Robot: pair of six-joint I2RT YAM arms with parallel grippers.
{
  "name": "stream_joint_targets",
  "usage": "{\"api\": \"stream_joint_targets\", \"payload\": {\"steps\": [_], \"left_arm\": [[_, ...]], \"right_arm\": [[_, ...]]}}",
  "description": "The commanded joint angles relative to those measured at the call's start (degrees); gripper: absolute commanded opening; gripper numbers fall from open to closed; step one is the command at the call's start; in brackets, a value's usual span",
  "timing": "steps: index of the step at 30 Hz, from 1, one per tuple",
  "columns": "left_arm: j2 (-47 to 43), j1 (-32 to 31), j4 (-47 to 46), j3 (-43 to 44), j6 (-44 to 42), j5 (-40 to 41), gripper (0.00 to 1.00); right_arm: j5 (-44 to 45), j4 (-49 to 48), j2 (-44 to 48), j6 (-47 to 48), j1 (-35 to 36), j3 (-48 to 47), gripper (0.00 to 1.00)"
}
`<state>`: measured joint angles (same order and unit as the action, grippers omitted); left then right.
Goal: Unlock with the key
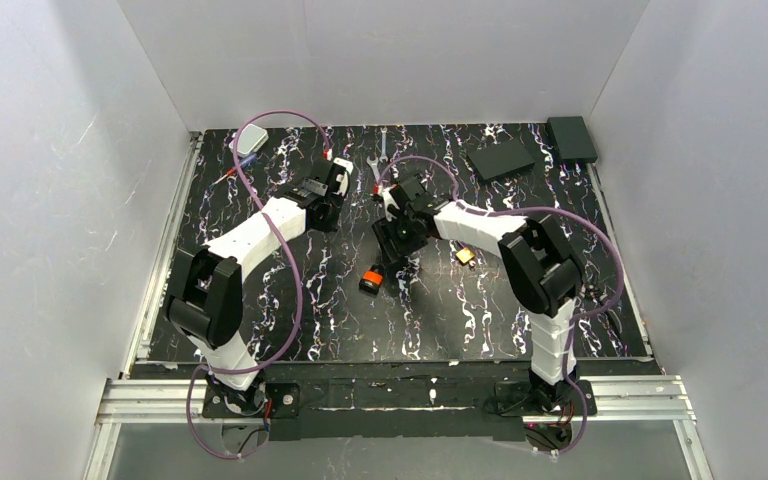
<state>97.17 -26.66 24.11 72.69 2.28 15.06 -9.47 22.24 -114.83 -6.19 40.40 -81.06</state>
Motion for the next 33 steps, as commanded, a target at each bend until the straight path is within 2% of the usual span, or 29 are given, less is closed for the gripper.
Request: {"api": "stream_joint_targets", "payload": {"steps": [1, 6, 9, 15, 24, 33], "left_arm": [[-2.9, 0.6, 1.3, 1.0, 1.1, 1.3, 0.0], [-2.7, 0.6, 1.6, 1.3, 1.3, 1.2, 0.0], [-2.9, 0.5, 1.8, 1.4, 1.4, 1.3, 0.0], [-3.6, 0.6, 1.9, 1.0, 1.4, 1.5, 0.0], [-4.6, 0.6, 1.9, 0.6, 1.5, 1.7, 0.0], [-5.2, 0.9, 1.8, 0.5, 1.5, 1.3, 0.0]], "right_arm": [[11.9, -1.4, 6.8, -6.7, 2.4, 6.8, 0.6], [17.1, -4.0, 9.4, -9.5, 5.1, 12.6, 0.42], [17.2, -6.5, 9.0, -10.4, 6.8, 14.0, 0.37], [16.5, -11.4, 6.2, -11.9, 8.4, 12.7, 0.34], [12.9, -18.3, 3.4, -12.8, 8.5, 11.7, 0.35], [11.8, -19.2, 2.8, -12.7, 8.5, 10.3, 0.35]]}}
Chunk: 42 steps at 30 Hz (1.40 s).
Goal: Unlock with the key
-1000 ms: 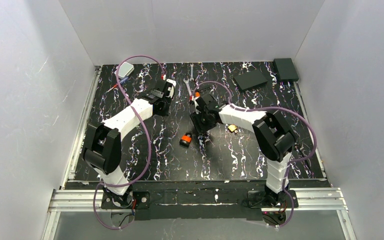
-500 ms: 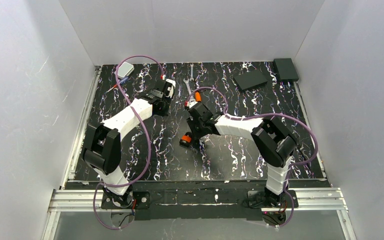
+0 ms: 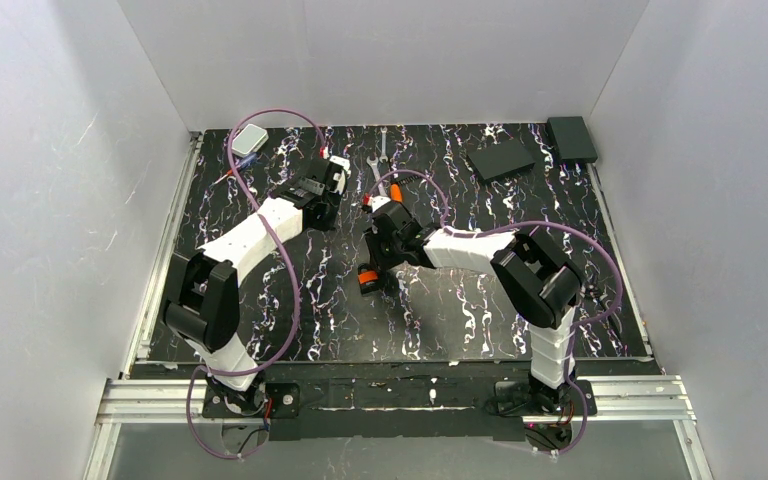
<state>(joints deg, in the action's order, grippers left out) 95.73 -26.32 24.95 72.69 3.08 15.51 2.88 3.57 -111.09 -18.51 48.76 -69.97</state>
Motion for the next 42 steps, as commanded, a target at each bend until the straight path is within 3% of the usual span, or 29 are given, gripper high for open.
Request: {"api": "stream_joint_targets", "payload": {"steps": [1, 7, 11, 15, 22, 29, 36, 42], "left_arm": [[-3.8, 0.6, 1.0, 0.5, 0.7, 0.8, 0.0], [-4.6, 0.6, 0.8, 0.4, -0.1, -1.9, 0.0], [-4.8, 0.6, 1.4, 0.9, -1.1, -5.0, 0.0], [-6.3, 0.5, 1.5, 1.1, -2.0, -10.7, 0.0], [-11.0, 0.0, 0.0, 0.3, -4.0, -28.3, 0.0], [-18.4, -2.8, -1.8, -3.6, -10.0, -49.0, 0.0], [-20.4, -4.6, -2.3, -5.1, -11.0, -63.1, 0.0], [-20.2, -6.6, -1.6, -5.3, -11.4, -67.5, 0.0]], "right_arm": [[0.0, -0.3, -0.5, -0.2, 0.1, -0.7, 0.35], [7.4, 3.4, 5.2, 3.6, 0.0, -0.2, 0.41], [11.5, 6.1, 10.7, 6.8, 0.0, 0.3, 0.55], [12.4, 5.4, 19.2, 9.9, -0.1, 4.4, 0.6], [-2.4, 1.1, 37.2, 12.7, -0.9, 13.5, 0.73], [-20.5, -0.5, 53.2, 16.3, -0.9, 19.4, 0.75], [-20.9, 1.2, 61.7, 15.5, -0.9, 19.9, 0.78], [-20.8, 6.1, 61.5, 16.7, -0.9, 17.5, 0.77]]}}
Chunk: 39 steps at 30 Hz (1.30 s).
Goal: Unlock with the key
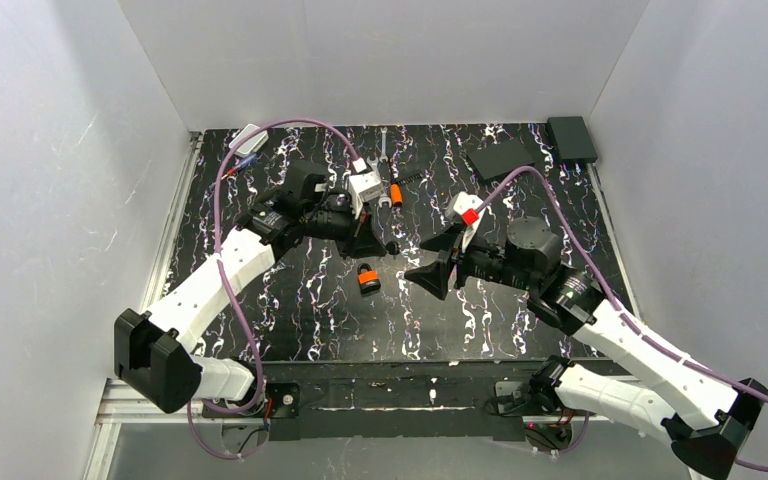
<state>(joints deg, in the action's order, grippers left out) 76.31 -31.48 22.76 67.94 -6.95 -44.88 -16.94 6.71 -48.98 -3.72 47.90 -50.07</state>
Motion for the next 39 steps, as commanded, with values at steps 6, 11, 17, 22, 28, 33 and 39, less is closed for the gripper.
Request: {"api": "stream_joint_targets", "payload": {"steps": [6, 11, 17, 22, 28, 33, 39], "left_arm": [[-0.8, -4.1, 2.5, -0.3, -2.9, -7.9, 0.0], [-1.0, -5.5, 2.9, -0.4, -3.1, -9.3, 0.0], [-2.1, -7.2, 3.4, -0.7, -3.7, -8.5, 0.0], [-2.8, -7.5, 3.4, -1.0, -3.9, -8.2, 0.0], [-3.5, -7.8, 3.4, -1.2, -4.1, -7.9, 0.0], [-3.9, -8.0, 3.4, -1.4, -4.2, -7.8, 0.0], [-4.1, -8.2, 3.4, -1.7, -4.5, -7.9, 0.0]], "right_arm": [[-0.9, 6.0, -0.8, 1.7, -0.1, -4.0, 0.71], [-1.7, 7.3, -0.5, 1.8, -0.1, -4.8, 0.63], [-2.4, 9.5, -2.0, 3.2, -0.1, -6.4, 0.6], [-4.5, 9.3, -3.7, 3.3, -0.1, -6.6, 0.57], [-6.0, 8.8, -5.2, 2.8, -0.1, -6.2, 0.53], [-7.0, 7.6, -5.7, 2.2, -0.1, -5.1, 0.51], [-7.1, 6.2, -6.6, 2.1, -0.1, -4.0, 0.46]]}}
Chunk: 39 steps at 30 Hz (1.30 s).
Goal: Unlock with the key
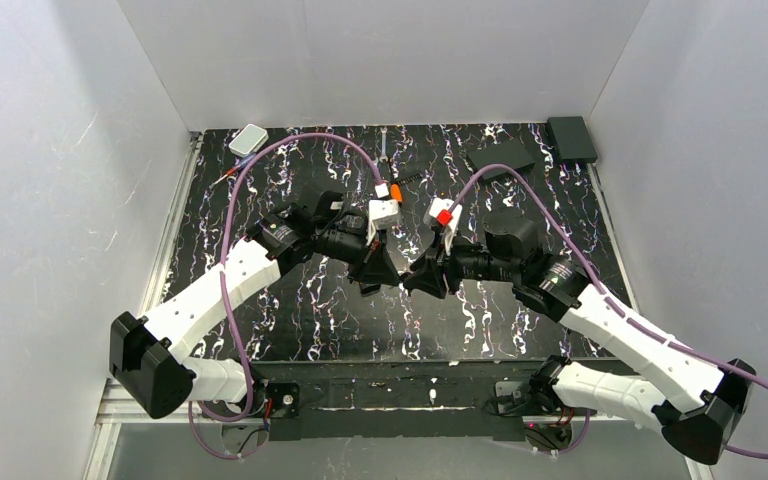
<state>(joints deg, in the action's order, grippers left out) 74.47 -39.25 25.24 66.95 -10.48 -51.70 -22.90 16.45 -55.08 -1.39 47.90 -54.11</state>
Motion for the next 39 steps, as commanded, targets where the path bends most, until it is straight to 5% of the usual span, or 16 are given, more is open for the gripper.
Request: {"api": "stream_joint_targets", "payload": {"steps": [1, 5, 10, 17, 23, 25, 32, 39], "left_arm": [[-2.3, -0.5, 0.9, -0.7, -0.9, -1.1, 0.0], [-2.4, -0.6, 1.0, -0.9, -1.1, -0.9, 0.0], [-2.5, -0.6, 1.0, -0.9, -1.2, -0.5, 0.0], [-3.1, -0.7, 0.8, -1.0, -1.3, 1.1, 0.04], [-6.3, -0.6, -1.5, -2.7, -1.1, 6.6, 0.53], [-8.1, -0.6, -2.6, -3.7, -1.4, 9.2, 0.6], [-14.9, -0.6, -9.3, -9.4, -4.2, 18.6, 0.67], [-26.3, -2.1, -32.4, -26.2, -11.8, 29.3, 0.73]], "right_arm": [[-1.4, -3.9, -0.7, -0.3, -0.1, 0.1, 0.45], [-2.4, -4.6, -1.5, -0.4, -0.1, -0.1, 0.35], [-7.7, -3.4, -2.1, 1.2, -0.1, -0.3, 0.01], [-5.7, -4.4, 0.1, -0.8, -0.1, 2.4, 0.01], [5.0, -13.0, 5.6, -12.3, -0.1, 8.3, 0.01], [8.2, -14.6, 6.9, -15.7, -0.1, 9.5, 0.01], [18.6, -18.7, 10.2, -31.3, -0.1, 11.3, 0.01], [20.0, -21.2, 7.6, -48.5, -0.1, 11.9, 0.01]]}}
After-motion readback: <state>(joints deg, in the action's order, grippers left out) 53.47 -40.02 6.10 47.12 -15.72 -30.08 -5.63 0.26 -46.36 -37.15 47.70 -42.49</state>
